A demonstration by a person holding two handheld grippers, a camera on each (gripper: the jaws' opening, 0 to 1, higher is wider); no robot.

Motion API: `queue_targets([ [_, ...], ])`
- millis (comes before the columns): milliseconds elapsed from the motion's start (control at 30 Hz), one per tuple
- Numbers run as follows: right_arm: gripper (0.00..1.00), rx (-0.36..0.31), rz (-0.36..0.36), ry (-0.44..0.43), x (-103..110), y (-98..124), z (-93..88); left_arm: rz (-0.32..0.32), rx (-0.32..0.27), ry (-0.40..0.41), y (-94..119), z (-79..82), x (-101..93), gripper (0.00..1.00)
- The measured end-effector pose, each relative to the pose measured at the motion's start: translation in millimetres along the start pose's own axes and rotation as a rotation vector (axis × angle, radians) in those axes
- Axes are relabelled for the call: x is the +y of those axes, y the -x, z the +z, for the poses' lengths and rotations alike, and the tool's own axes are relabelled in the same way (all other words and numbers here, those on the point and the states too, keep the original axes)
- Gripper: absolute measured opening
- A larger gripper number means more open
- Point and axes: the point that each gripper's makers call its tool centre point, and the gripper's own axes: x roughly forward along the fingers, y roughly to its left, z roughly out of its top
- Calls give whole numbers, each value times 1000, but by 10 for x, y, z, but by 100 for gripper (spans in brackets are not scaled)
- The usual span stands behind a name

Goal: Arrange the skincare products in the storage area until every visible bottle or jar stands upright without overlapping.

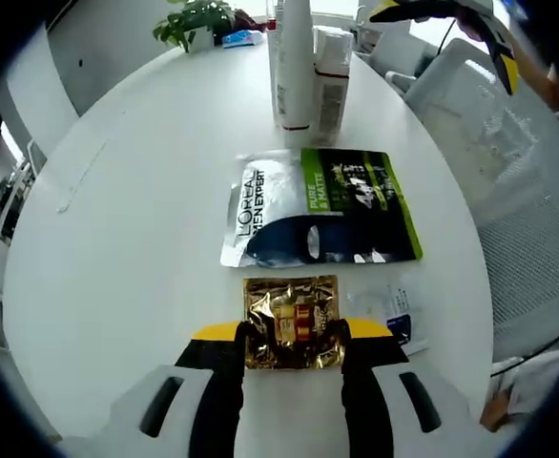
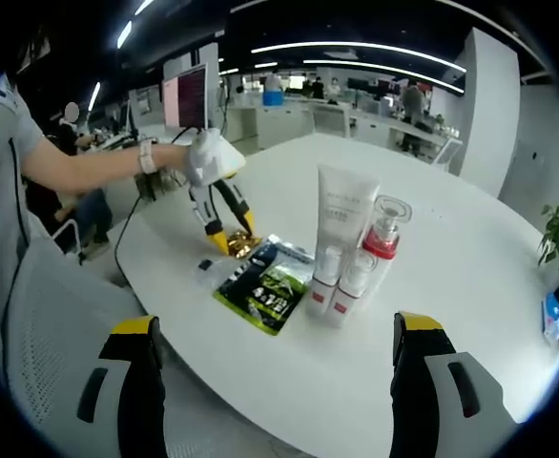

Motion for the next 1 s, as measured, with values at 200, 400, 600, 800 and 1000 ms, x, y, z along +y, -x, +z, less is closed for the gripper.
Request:
queue_targets([
  [200,100,0,3,-2,8,-5,-9,-21,-6,-9,24,-13,-26,41],
  [400,100,-1,3,-3,12,-4,-9,-40,-5,-41,32,-19,-29,42],
  [600,100,-8,-1,-5,9,6,5,-26,-11,-37,38,13,10,49],
  [800,100,-9,-9,-8,0,37,-11,74,-44,103,202,51,203,52],
  [1000,100,-15,-14,-9,-2,53,-10,189,-160,377,316,67,355,52],
])
